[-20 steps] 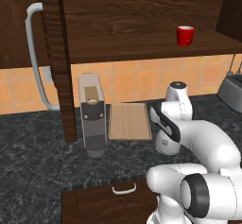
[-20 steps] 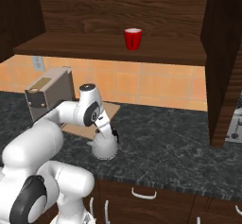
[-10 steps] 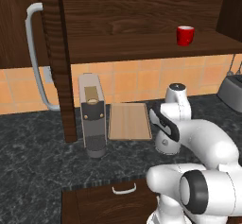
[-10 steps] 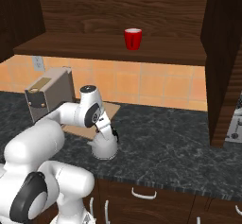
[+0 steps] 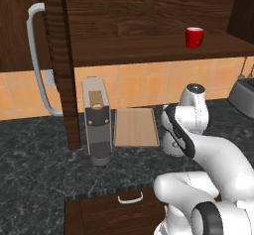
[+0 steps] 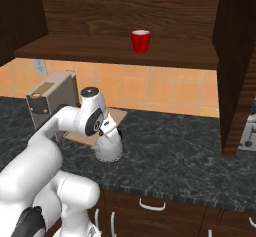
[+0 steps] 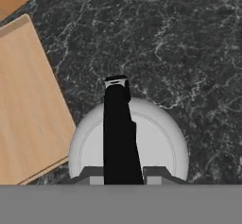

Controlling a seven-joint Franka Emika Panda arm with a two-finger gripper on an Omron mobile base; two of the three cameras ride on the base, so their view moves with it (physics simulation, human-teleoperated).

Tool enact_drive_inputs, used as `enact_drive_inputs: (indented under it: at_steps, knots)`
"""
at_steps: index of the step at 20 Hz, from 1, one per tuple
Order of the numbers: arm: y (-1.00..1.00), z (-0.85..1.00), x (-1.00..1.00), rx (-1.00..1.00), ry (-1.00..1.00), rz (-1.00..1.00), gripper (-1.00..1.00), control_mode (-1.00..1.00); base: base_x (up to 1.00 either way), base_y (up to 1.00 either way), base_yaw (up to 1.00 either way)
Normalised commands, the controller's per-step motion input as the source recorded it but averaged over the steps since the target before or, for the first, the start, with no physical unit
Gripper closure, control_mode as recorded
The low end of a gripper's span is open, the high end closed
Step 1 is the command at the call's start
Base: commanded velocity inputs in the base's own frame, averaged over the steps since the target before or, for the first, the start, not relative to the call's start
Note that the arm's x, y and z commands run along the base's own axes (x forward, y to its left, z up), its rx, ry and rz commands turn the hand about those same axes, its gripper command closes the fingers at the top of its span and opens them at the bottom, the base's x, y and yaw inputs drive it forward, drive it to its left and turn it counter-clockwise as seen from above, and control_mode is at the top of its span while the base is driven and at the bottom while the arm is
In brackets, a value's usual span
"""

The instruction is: Pick the kettle from the counter and place it on the tray. Then pick the mug from the cabinet and place it on the tray. Then close the cabinet doors.

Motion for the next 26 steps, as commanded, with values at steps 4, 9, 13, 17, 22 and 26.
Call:
enact_drive_inputs:
  at_steps: [4,9,13,17,22,26]
  knots:
    - [0.27,0.34,-0.08,-0.07,-0.42,0.34,1.0,-1.0,0.0,0.0,0.0]
    - [0.36,0.23,0.23,-0.07,-0.21,0.33,1.0,-1.0,0.0,0.0,0.0]
    - [0.31,0.15,0.62,-0.04,0.0,0.17,1.0,-1.0,0.0,0.0,0.0]
    - [0.19,0.12,0.76,-0.03,0.01,0.06,1.0,-1.0,0.0,0.0,0.0]
    - [0.27,0.08,0.66,-0.1,0.01,0.0,1.0,-1.0,0.0,0.0,0.0]
    - [0.23,0.0,0.61,-0.06,-0.03,0.0,1.0,-1.0,0.0,0.0,0.0]
